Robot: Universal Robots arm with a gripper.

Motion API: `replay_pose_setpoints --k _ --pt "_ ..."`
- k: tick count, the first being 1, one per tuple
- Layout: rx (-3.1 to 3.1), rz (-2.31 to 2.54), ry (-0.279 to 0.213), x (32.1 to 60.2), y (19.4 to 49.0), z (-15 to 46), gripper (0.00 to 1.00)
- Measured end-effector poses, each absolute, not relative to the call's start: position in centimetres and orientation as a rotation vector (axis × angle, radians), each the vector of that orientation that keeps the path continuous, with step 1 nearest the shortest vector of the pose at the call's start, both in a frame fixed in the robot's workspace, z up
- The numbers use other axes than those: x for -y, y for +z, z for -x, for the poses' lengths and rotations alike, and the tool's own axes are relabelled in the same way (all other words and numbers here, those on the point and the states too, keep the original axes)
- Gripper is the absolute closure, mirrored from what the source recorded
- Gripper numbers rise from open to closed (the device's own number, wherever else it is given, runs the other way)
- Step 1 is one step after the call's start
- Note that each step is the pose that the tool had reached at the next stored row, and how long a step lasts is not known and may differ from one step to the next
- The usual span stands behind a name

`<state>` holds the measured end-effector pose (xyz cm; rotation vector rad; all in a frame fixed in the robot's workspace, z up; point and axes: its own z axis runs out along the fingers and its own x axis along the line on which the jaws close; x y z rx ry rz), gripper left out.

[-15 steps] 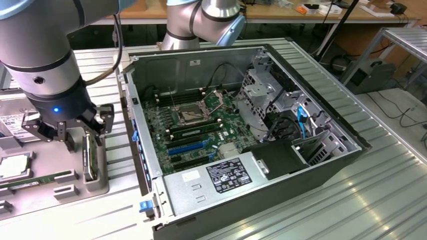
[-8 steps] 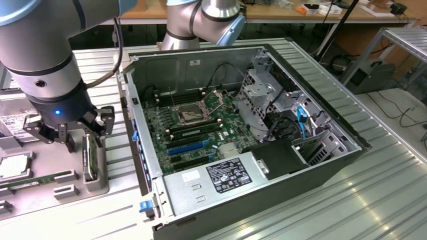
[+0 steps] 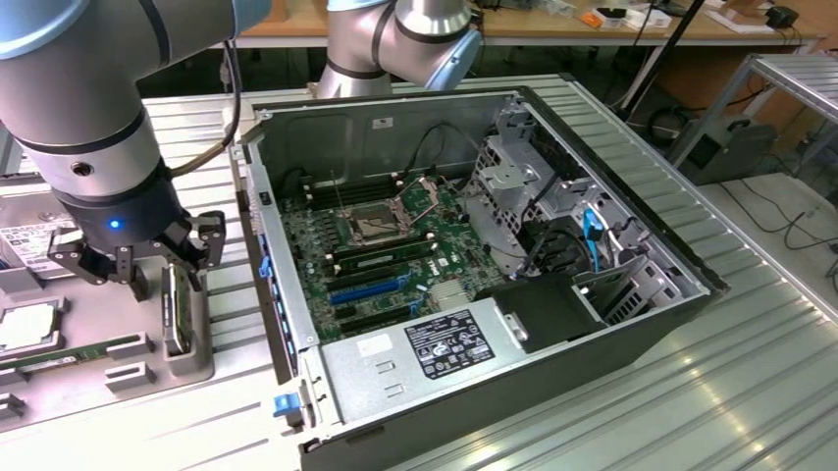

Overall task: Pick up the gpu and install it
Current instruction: 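Pick up the gpu and move the gpu toward the slot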

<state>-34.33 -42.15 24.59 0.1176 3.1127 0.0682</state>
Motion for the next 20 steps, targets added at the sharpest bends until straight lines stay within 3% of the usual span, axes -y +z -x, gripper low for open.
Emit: replay_pose_setpoints --k 16,17,18,20 --pt "-3.112 -0.118 0.068 42.14 24.45 34.59 0.43" --pt "-3.112 -0.118 0.068 42.14 24.45 34.59 0.44" --pt "-3.112 -0.118 0.068 42.14 24.44 34.58 0.51" --pt "-3.112 -0.117 0.069 42.14 24.44 34.45 0.51"
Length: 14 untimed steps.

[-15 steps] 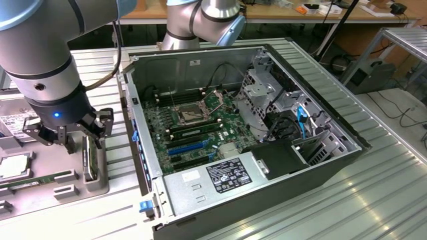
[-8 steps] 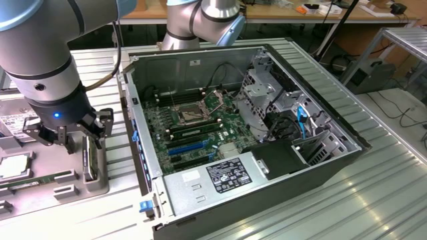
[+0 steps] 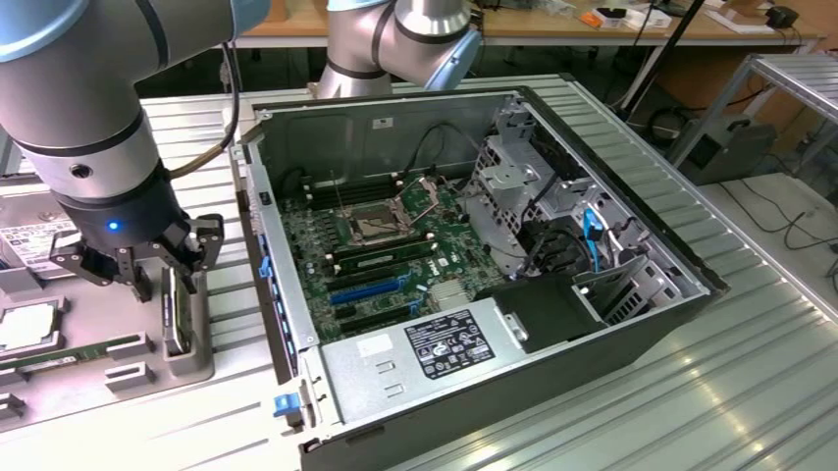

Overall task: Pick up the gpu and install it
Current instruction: 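Pick up the gpu and move the gpu toward the slot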

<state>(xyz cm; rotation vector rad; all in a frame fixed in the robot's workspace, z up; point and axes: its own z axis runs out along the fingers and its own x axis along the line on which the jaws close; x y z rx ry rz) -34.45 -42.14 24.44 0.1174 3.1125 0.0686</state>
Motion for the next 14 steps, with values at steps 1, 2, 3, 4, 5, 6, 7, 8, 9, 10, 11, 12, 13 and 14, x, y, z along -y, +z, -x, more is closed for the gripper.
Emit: replay_pose_setpoints --k 1,2,3,4,5,6,7,8,9,10,11,12,13,14 --pt "-3.113 -0.118 0.069 42.14 24.44 34.45 0.51" --pt "-3.113 -0.118 0.068 42.14 24.44 34.45 0.51" --pt "-3.113 -0.118 0.069 42.14 24.44 34.45 0.51" --pt "-3.113 -0.118 0.068 42.14 24.44 34.45 0.51" --pt "-3.113 -0.118 0.068 42.14 24.44 34.45 0.51" --pt "-3.113 -0.118 0.068 42.14 24.44 34.45 0.51" --pt "-3.113 -0.118 0.068 42.15 24.45 34.45 0.53" --pt "-3.113 -0.118 0.068 42.14 24.44 34.45 0.53" --pt "-3.113 -0.118 0.068 42.14 24.44 34.45 0.6" --pt "-3.113 -0.118 0.068 42.15 24.44 34.45 0.6" --pt "-3.113 -0.118 0.068 42.14 24.44 34.44 0.6" --pt "-3.113 -0.118 0.068 42.14 24.45 34.45 0.6" --pt "-3.113 -0.118 0.068 42.14 24.44 34.45 0.6" --pt "-3.113 -0.118 0.068 42.15 24.45 34.44 0.62"
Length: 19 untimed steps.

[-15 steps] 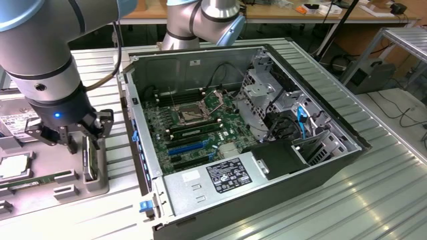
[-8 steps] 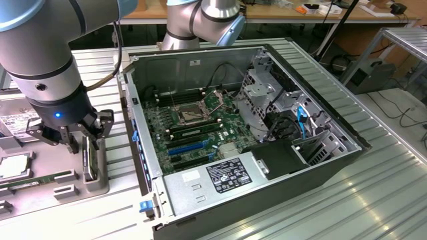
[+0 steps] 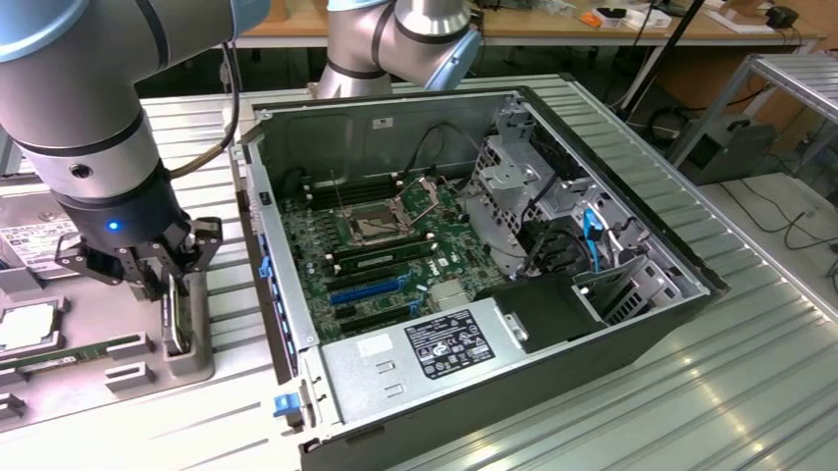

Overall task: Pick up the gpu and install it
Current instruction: 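Pick up the gpu and move the gpu toward the slot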

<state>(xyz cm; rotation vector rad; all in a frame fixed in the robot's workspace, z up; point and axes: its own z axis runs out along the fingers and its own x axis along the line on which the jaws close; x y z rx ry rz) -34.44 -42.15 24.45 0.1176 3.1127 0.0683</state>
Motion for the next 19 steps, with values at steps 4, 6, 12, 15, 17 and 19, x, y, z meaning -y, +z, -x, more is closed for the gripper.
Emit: replay_pose_setpoints --k 4,6,12,15,17,19 --pt "-3.113 -0.118 0.068 42.14 24.44 34.44 0.69" --pt "-3.113 -0.118 0.068 42.14 24.44 34.45 0.73" --pt "-3.113 -0.118 0.068 42.14 24.44 34.45 0.73" --pt "-3.112 -0.118 0.069 42.14 24.46 34.44 0.73" --pt "-3.113 -0.118 0.068 42.14 24.56 34.44 0.73" --pt "-3.113 -0.118 0.068 42.14 24.61 34.45 0.73"
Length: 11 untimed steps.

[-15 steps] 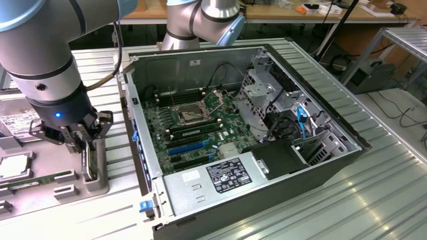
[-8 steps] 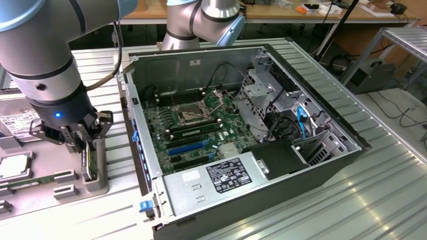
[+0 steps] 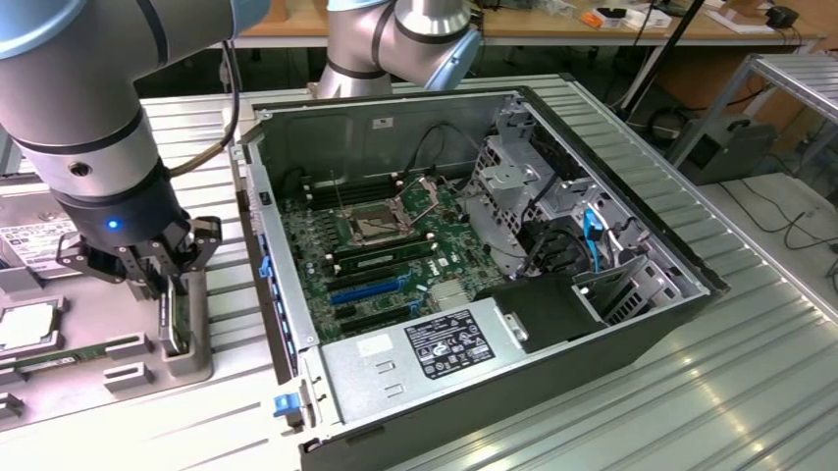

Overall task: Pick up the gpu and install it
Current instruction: 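Pick up the gpu and move the gpu toward the slot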

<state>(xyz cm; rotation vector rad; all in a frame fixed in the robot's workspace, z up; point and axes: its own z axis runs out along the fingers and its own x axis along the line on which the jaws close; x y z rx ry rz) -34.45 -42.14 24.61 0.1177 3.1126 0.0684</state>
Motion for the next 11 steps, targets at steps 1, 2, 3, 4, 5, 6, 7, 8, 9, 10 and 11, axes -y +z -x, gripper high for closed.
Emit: replay_pose_setpoints --k 1,2,3,4,5,6,7,8,9,10,11 --pt "-3.113 -0.118 0.068 42.14 24.65 34.45 0.73" --pt "-3.113 -0.118 0.068 42.14 24.68 34.44 0.73" --pt "-3.113 -0.118 0.068 42.14 24.72 34.45 0.73" --pt "-3.113 -0.118 0.068 42.14 24.77 34.45 0.73" --pt "-3.113 -0.118 0.068 42.14 24.87 34.44 0.73" --pt "-3.113 -0.118 0.069 42.14 24.92 34.45 0.73" --pt "-3.113 -0.118 0.068 42.14 25.04 34.45 0.73" --pt "-3.113 -0.118 0.068 42.14 25.1 34.45 0.73" --pt "-3.113 -0.118 0.068 42.14 25.18 34.45 0.73" --pt "-3.113 -0.118 0.068 42.14 25.22 34.44 0.73" --pt "-3.113 -0.118 0.068 42.14 25.26 34.45 0.73"
